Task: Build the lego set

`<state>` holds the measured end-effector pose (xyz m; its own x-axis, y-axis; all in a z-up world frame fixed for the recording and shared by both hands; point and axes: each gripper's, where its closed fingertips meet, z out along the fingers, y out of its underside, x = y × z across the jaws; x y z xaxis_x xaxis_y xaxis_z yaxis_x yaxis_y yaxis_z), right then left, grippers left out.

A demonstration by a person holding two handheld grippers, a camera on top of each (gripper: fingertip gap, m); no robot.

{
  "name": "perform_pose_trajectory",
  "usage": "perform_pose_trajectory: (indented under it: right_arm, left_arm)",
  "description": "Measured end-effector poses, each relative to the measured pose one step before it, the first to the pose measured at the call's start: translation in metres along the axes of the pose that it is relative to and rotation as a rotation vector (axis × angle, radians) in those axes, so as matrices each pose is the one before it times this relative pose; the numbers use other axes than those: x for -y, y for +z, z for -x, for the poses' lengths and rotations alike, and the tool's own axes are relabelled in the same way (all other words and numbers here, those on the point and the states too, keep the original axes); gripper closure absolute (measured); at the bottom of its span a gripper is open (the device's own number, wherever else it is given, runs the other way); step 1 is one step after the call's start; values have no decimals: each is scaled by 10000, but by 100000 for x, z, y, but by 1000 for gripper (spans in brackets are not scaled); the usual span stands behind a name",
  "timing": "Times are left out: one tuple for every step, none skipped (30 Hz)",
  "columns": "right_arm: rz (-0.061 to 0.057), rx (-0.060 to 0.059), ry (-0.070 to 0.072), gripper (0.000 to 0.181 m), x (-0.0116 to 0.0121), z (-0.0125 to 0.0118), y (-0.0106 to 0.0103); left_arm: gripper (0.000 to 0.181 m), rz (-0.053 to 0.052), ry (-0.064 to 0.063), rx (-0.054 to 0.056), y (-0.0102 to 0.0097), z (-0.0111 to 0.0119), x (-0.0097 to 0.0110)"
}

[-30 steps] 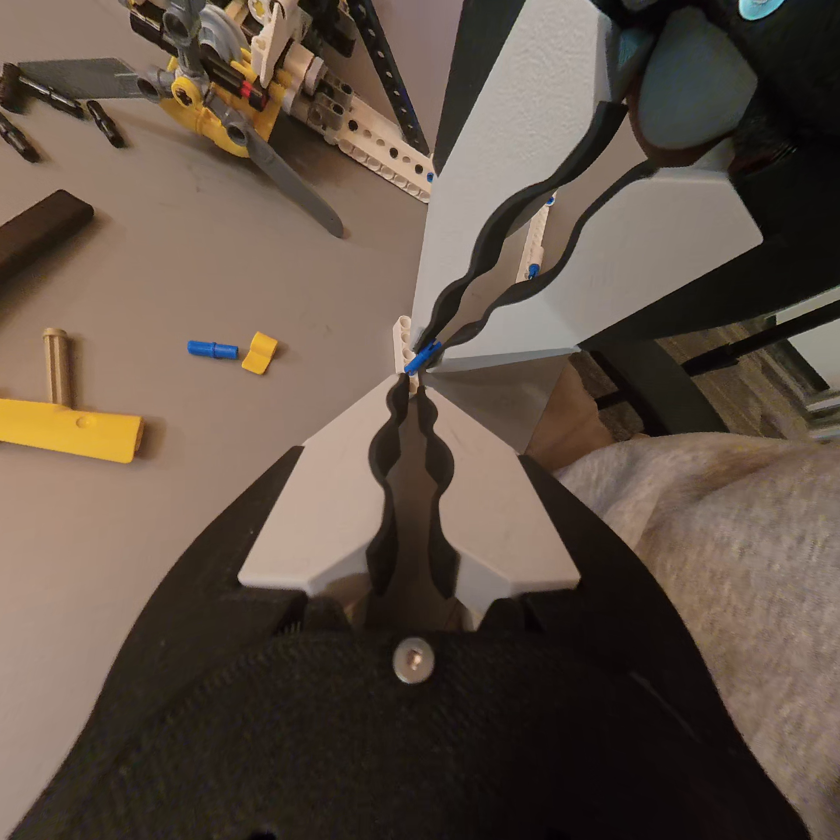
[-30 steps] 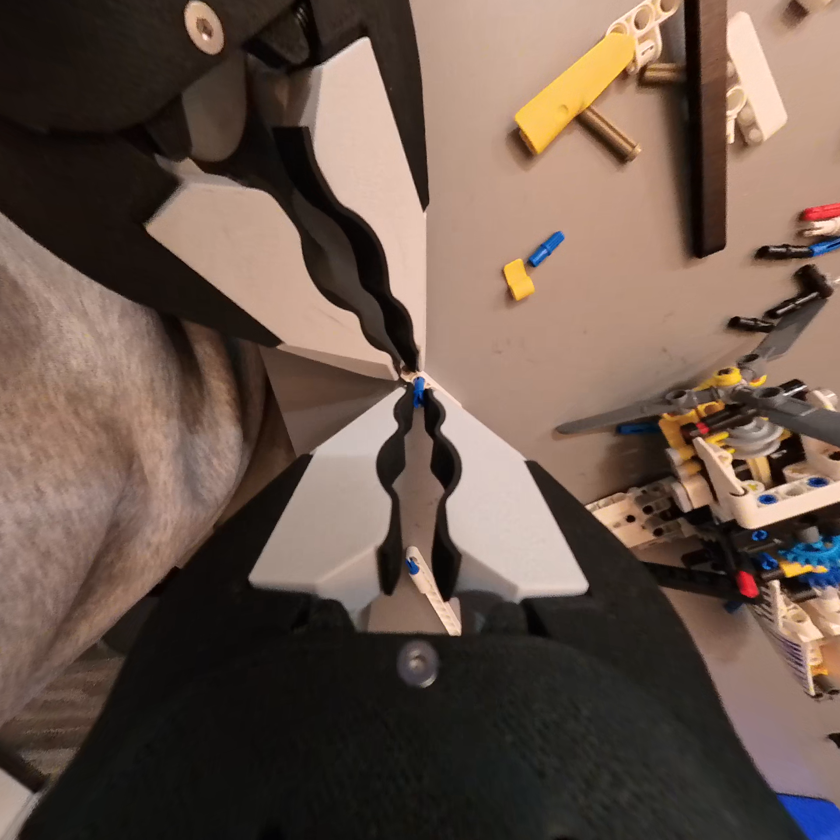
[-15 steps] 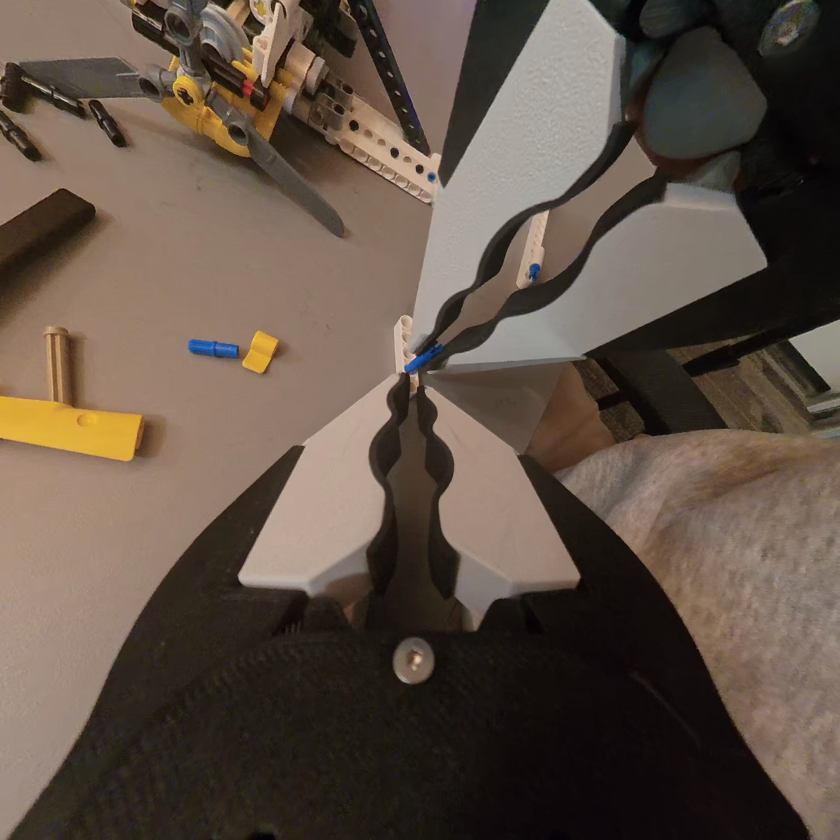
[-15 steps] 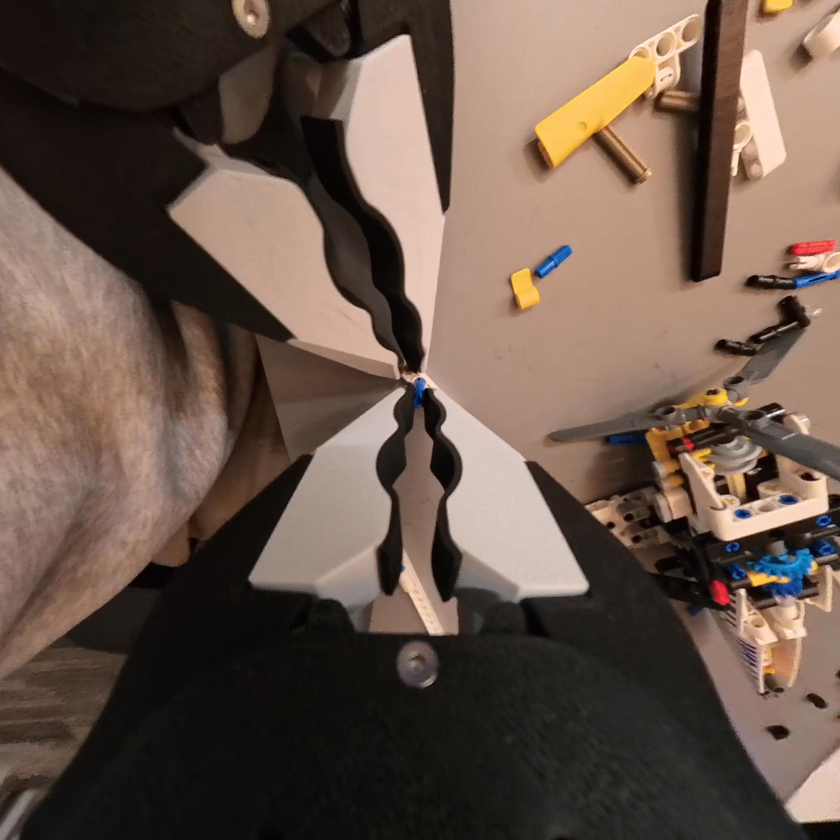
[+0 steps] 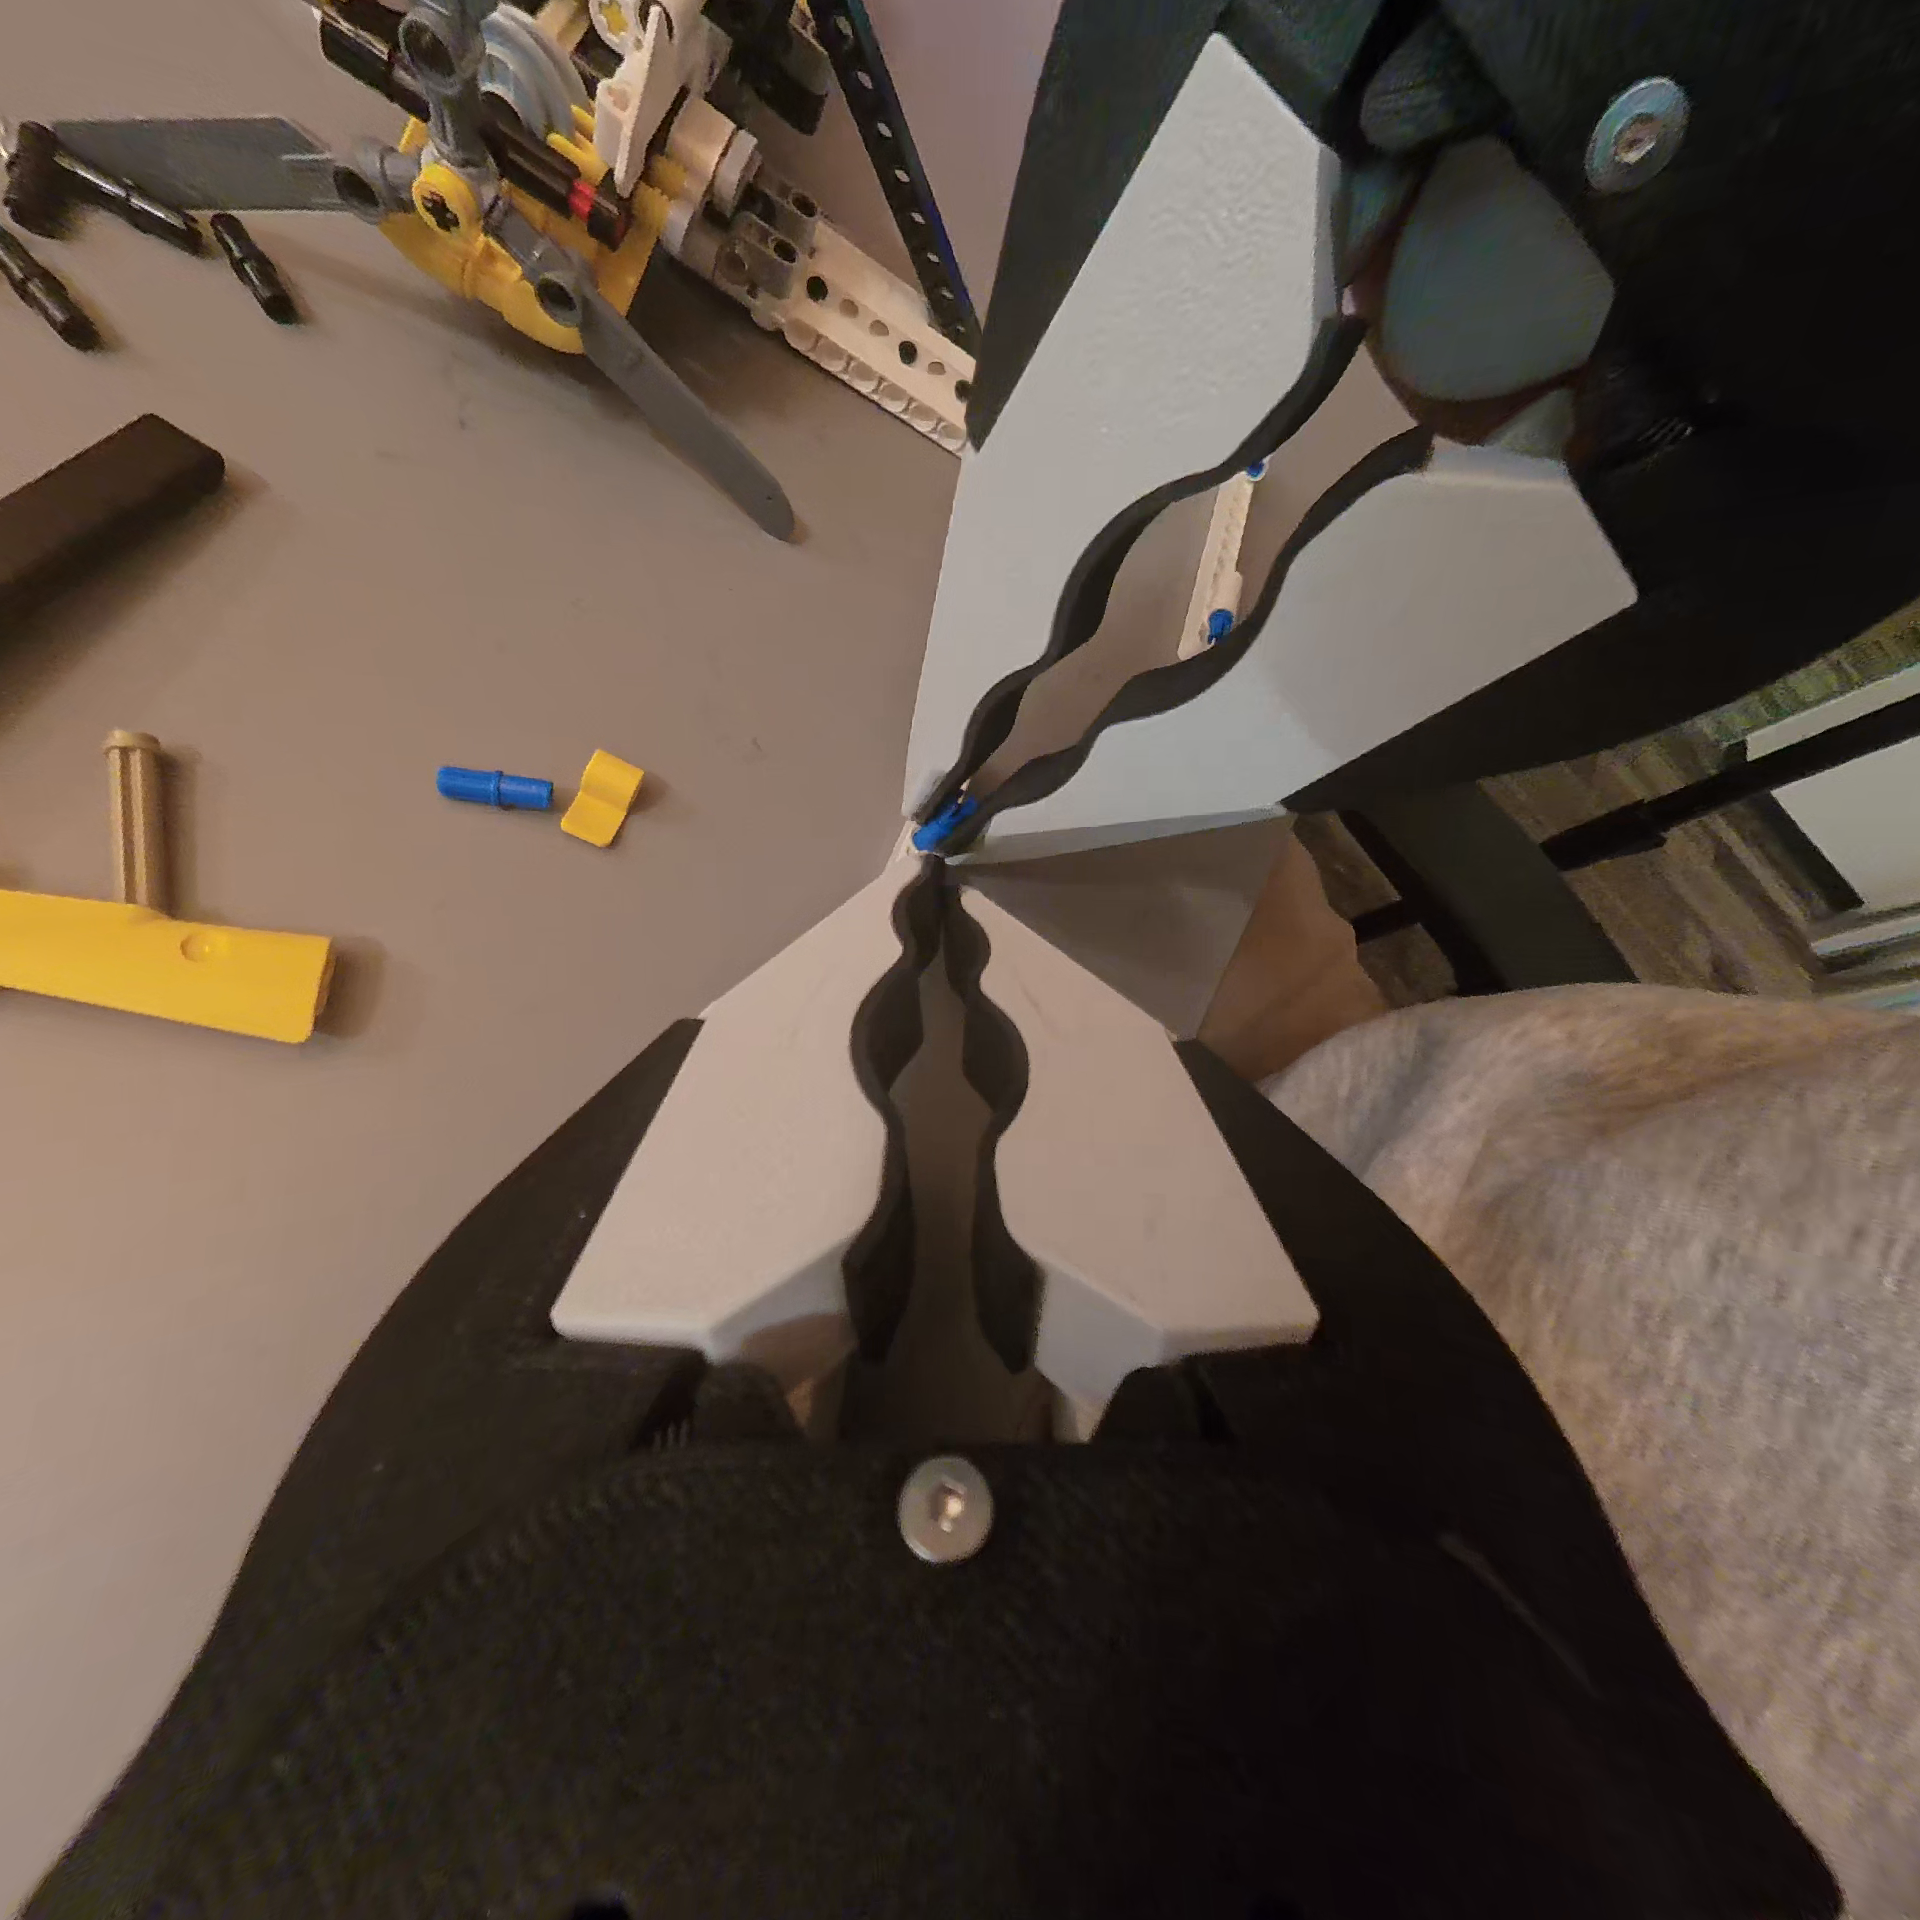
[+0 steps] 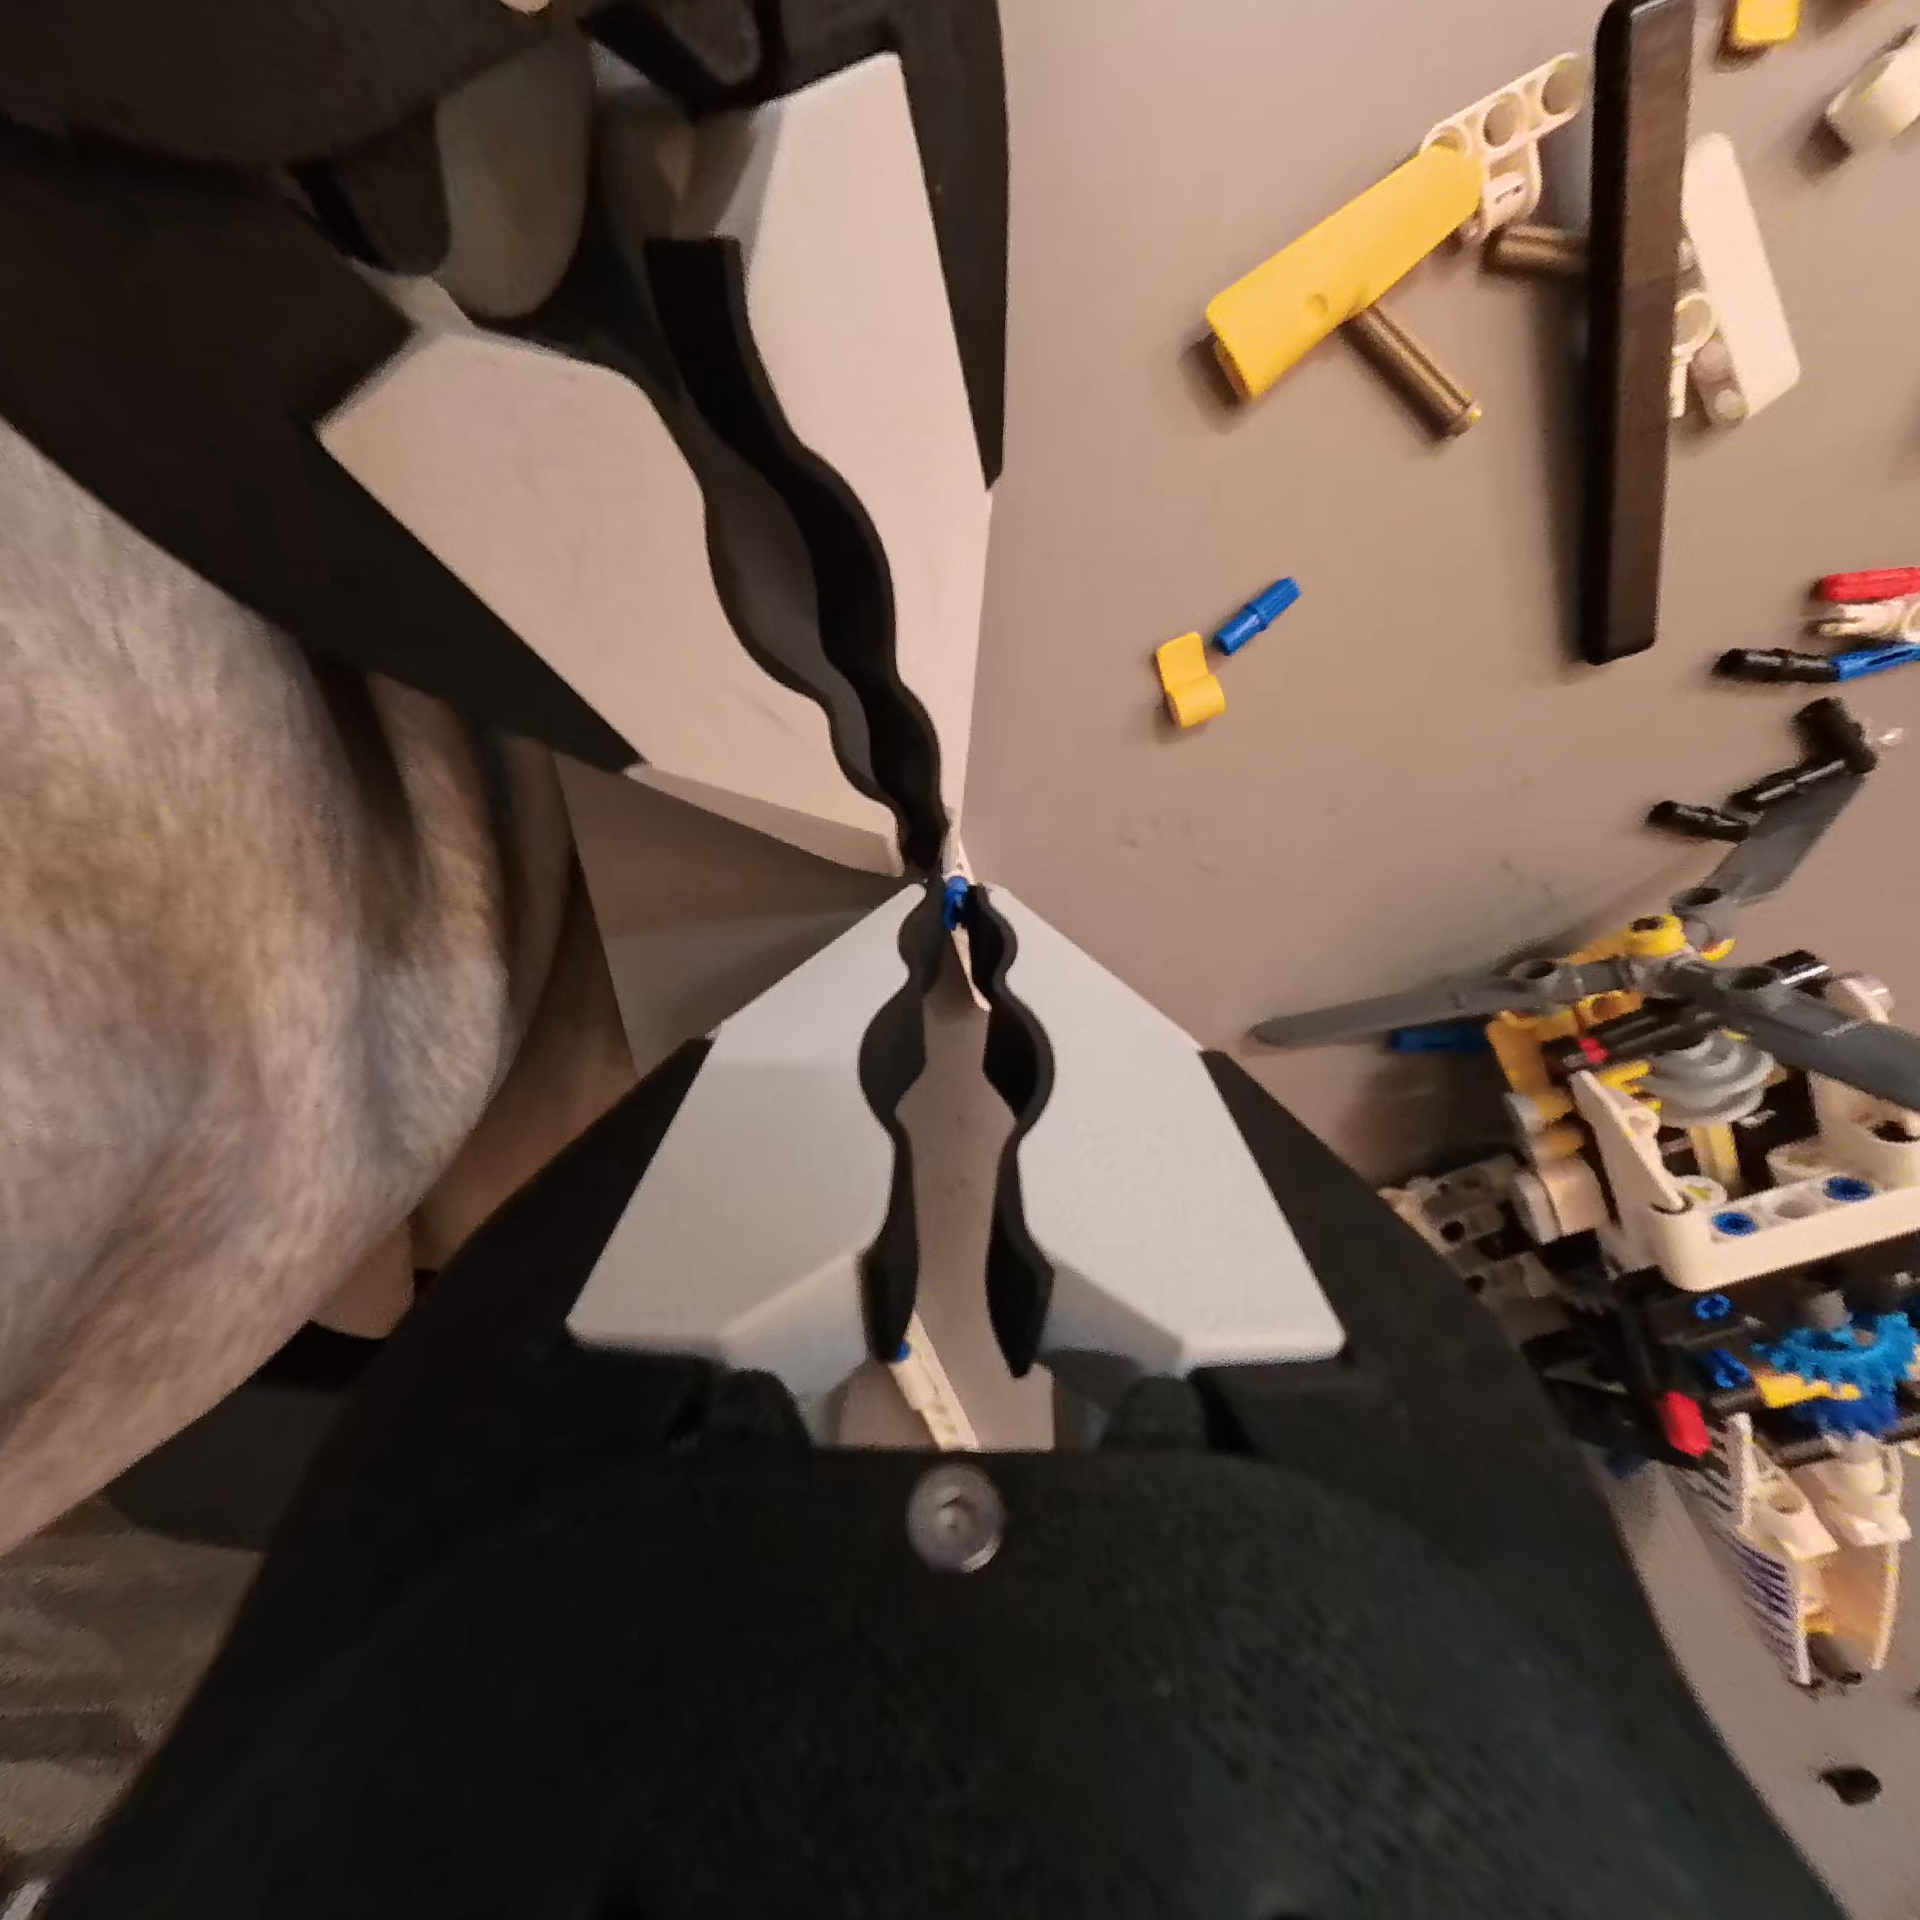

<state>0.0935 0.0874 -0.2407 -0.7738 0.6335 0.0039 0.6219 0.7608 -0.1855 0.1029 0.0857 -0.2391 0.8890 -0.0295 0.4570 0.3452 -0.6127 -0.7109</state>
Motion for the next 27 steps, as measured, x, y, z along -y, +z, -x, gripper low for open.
perform_pose_trajectory:
  right_arm:
    - [-188, -55, -51, 178, 19, -21, -19]
    - [-246, -56, 30, 178, 36, -17, -29]
    - [-300, -83, 79, 178, -16, -60, -43]
    - [-325, -186, 103, 178, -60, -215, -105]
    - [-422, -240, 146, 178, 49, -282, -248]
    - [-607, -242, 196, 178, 315, -254, -427]
    - [-754, -332, 201, 178, 555, -317, -584]
    - [-824, -392, 108, 178, 724, -273, -649]
    - [-834, -409, -31, 177, 798, -169, -654]
    - [-754, -500, -141, 177, 707, -178, -584]
    - [-612, -565, -241, 177, 509, -176, -458]
    - [-471, -544, -329, 177, 323, -86, -304]
    - [-355, -542, -375, 177, 177, -19, -185]
    - [-308, -490, -382, 177, 144, 81, -105]
    - [-300, -356, -345, 177, 164, 276, -52]
    - [-238, -290, -275, 177, 127, 315, -3]
    - [-120, -276, -222, 177, -14, 235, 32]
    - [-60, -251, -190, 177, -81, 171, 28]
    - [-94, -282, -151, 177, -19, 33, -32]
    - [-149, -274, -96, 177, 43, -61, -89]
    - [-152, -168, -8, 177, 61, 1, -85]
    - [-107, -52, 122, 177, -11, 85, -59]
    - [-100, 137, 270, 176, -38, 246, -77]
    - [-110, 312, 420, 167, -21, 345, -157]
    - [-99, 255, 553, 153, -36, 95, -308]
    - [-155, 160, 635, 143, 69, -214, -451]
    - [-251, 199, 678, 136, 246, -280, -542]
  left_arm:
    - [181, -53, -53, -98, -92, -58, 39]
    - [178, -164, -157, -93, -158, 46, 190]
    - [170, -270, -240, -82, -257, 134, 334]
    - [161, -318, -252, -71, -299, 172, 400]
    - [157, -287, -209, -119, -289, 57, 367]
    - [153, -236, -190, -104, -228, 56, 325]
    - [149, -189, -194, -105, -171, 44, 296]
    - [145, -145, -238, -171, -149, -2, 247]
    - [142, -145, -299, -210, -148, -1, 284]
    - [142, -182, -305, -375, -201, -206, 363]
    - [142, -231, -299, -499, -248, -366, 428]
    - [144, -209, -254, -568, -260, -482, 404]
    - [146, -127, -233, -495, -177, -436, 290]
    - [149, -32, -205, -348, -97, -270, 137]
    - [151, 36, -120, -270, -20, -258, 14]
    - [156, 36, -37, -256, -15, -302, -22]
    - [160, -11, -9, -121, -47, -161, 26]
    - [164, -38, 4, -42, -58, -56, 40]
    - [170, -41, -24, 97, -29, 132, 50]
    - [173, -9, -2, 36, 19, 59, 27]
    - [173, 45, -12, 14, 50, 32, -55]
    - [174, 29, -28, 0, 53, 35, -8]
    - [174, -38, -11, -81, 13, -56, 122]
    - [175, -93, 48, -218, -27, -251, 213]
    - [175, -39, 76, -298, -37, -379, 142]
    - [176, 16, 100, -347, -23, -450, 60]
    - [176, 13, 184, -415, -35, -610, 35]
